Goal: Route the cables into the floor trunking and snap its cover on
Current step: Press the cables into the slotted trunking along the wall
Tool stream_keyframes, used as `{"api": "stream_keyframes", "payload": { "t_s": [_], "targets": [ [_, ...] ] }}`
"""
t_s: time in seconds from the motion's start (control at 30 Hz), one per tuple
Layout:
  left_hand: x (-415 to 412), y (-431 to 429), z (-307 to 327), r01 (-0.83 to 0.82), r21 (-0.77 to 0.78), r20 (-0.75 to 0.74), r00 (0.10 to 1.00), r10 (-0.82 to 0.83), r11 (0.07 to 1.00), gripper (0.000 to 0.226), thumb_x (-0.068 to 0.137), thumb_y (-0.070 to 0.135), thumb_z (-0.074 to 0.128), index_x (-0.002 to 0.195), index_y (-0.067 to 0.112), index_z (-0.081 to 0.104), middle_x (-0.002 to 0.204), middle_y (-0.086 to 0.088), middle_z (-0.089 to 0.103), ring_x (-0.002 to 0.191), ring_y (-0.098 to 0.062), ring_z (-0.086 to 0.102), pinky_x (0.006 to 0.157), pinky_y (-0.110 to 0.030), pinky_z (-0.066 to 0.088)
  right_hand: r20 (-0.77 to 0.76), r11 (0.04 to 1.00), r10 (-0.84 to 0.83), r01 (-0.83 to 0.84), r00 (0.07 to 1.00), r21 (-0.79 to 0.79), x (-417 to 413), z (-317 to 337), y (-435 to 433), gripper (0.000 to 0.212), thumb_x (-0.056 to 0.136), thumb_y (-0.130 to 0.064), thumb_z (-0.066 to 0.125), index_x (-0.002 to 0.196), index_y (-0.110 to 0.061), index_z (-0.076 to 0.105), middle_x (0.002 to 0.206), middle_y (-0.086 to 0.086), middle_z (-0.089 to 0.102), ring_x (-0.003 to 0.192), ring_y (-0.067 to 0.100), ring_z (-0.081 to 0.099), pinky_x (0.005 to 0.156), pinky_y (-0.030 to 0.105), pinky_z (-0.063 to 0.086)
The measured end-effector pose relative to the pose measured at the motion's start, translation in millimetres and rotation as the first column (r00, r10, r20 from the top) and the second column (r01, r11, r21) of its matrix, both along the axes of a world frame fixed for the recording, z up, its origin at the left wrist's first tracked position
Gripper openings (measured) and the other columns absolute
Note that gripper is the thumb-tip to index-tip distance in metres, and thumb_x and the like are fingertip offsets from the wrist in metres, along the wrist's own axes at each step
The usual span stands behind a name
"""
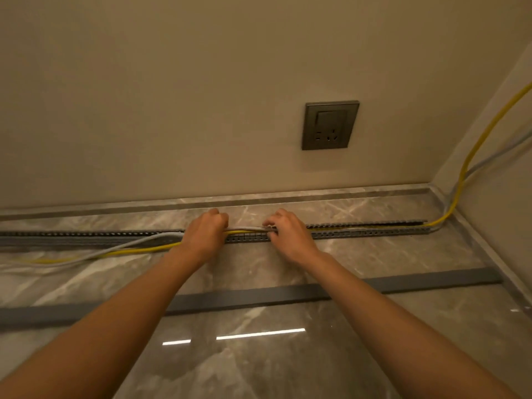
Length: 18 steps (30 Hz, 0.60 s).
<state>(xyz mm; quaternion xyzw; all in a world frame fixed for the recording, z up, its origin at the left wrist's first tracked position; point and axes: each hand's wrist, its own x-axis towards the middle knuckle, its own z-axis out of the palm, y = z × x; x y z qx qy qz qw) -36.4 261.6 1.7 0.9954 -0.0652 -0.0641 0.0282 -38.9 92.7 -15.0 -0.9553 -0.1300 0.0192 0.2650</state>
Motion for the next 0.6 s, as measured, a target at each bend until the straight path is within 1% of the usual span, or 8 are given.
{"api": "stream_keyframes", "payload": {
  "t_s": [0.1, 0.17, 0.23, 0.27, 0.33, 0.43, 0.5, 0.6],
  "targets": [
    [3, 21, -1, 0.098, 0.014, -0.027, 0.995, -0.097, 0.995, 0.025, 0.093, 0.018, 0.051, 0.114, 0.006, 0.057, 0.121, -0.016, 0.053, 0.109, -0.034, 0.053, 0.087, -0.039, 0.046, -0.007, 0.998, -0.069, 0.07, 0.998, 0.007, -2, -4, 29, 0.027, 0.09, -0.007, 0.054, 0.115, -0.007, 0.06, 0.118, 0.012, 0.056, 0.113, 0.025, 0.05, 0.099, 0.036, 0.042],
    [6, 29, 0, 0.147, -0.001, -0.028, 0.989, -0.147, 0.989, 0.026, 0.092, 0.019, 0.053, 0.113, 0.005, 0.056, 0.122, -0.016, 0.054, 0.111, -0.034, 0.053, 0.088, -0.04, 0.045, -0.01, 0.987, -0.157, 0.158, 0.987, 0.025, -2, -5, 43, 0.023, 0.088, -0.005, 0.055, 0.11, -0.005, 0.062, 0.115, 0.013, 0.058, 0.11, 0.026, 0.051, 0.097, 0.036, 0.042],
    [10, 36, 2, 0.203, 0.002, -0.015, 0.979, -0.203, 0.979, 0.024, 0.093, 0.017, 0.051, 0.113, 0.003, 0.054, 0.122, -0.017, 0.057, 0.11, -0.034, 0.054, 0.088, -0.041, 0.044, -0.014, 0.965, -0.256, 0.257, 0.966, 0.045, 0, -5, 53, 0.017, 0.087, -0.003, 0.055, 0.102, -0.004, 0.064, 0.111, 0.014, 0.059, 0.106, 0.027, 0.053, 0.093, 0.035, 0.043],
    [13, 42, 2, 0.244, 0.009, -0.006, 0.97, -0.244, 0.97, 0.022, 0.094, 0.014, 0.049, 0.113, 0.003, 0.053, 0.121, -0.018, 0.059, 0.109, -0.036, 0.055, 0.087, -0.042, 0.045, -0.021, 0.951, -0.304, 0.305, 0.952, 0.05, -1, -4, 59, 0.015, 0.087, -0.001, 0.055, 0.098, -0.004, 0.064, 0.11, 0.014, 0.06, 0.104, 0.027, 0.053, 0.09, 0.034, 0.043],
    [15, 42, 4, 0.28, 0.023, 0.024, 0.96, -0.28, 0.96, 0.019, 0.095, 0.009, 0.046, 0.112, 0.005, 0.051, 0.116, -0.019, 0.062, 0.105, -0.037, 0.058, 0.081, -0.043, 0.045, -0.029, 0.94, -0.336, 0.337, 0.941, 0.051, -1, -3, 60, 0.014, 0.086, 0.001, 0.054, 0.095, -0.002, 0.064, 0.108, 0.015, 0.061, 0.102, 0.028, 0.055, 0.087, 0.033, 0.043],
    [22, 50, 2, 0.333, -0.023, 0.054, 0.942, -0.332, 0.943, 0.015, 0.091, 0.003, 0.047, 0.104, 0.005, 0.054, 0.111, -0.018, 0.062, 0.1, -0.037, 0.058, 0.073, -0.041, 0.044, -0.037, 0.922, -0.385, 0.386, 0.922, 0.036, -1, -2, 67, 0.015, 0.085, 0.003, 0.052, 0.093, -0.001, 0.064, 0.108, 0.017, 0.062, 0.102, 0.029, 0.056, 0.086, 0.034, 0.044],
    [24, 51, -2, 0.358, -0.054, 0.068, 0.933, -0.354, 0.932, 0.014, 0.089, 0.003, 0.05, 0.1, 0.004, 0.058, 0.113, -0.016, 0.06, 0.1, -0.036, 0.057, 0.076, -0.041, 0.046, -0.045, 0.914, -0.403, 0.405, 0.914, 0.031, 0, -2, 68, 0.015, 0.087, 0.002, 0.052, 0.094, -0.001, 0.065, 0.109, 0.017, 0.061, 0.103, 0.029, 0.055, 0.088, 0.034, 0.044],
    [27, 55, -7, 0.38, -0.08, 0.051, 0.925, -0.377, 0.922, 0.018, 0.092, 0.012, 0.051, 0.104, 0.004, 0.062, 0.114, -0.016, 0.061, 0.105, -0.034, 0.056, 0.083, -0.04, 0.046, -0.052, 0.906, -0.419, 0.421, 0.907, 0.039, 0, -4, 70, 0.017, 0.088, 0.002, 0.051, 0.096, 0.001, 0.065, 0.11, 0.018, 0.061, 0.104, 0.03, 0.054, 0.089, 0.034, 0.043]
  ]
}}
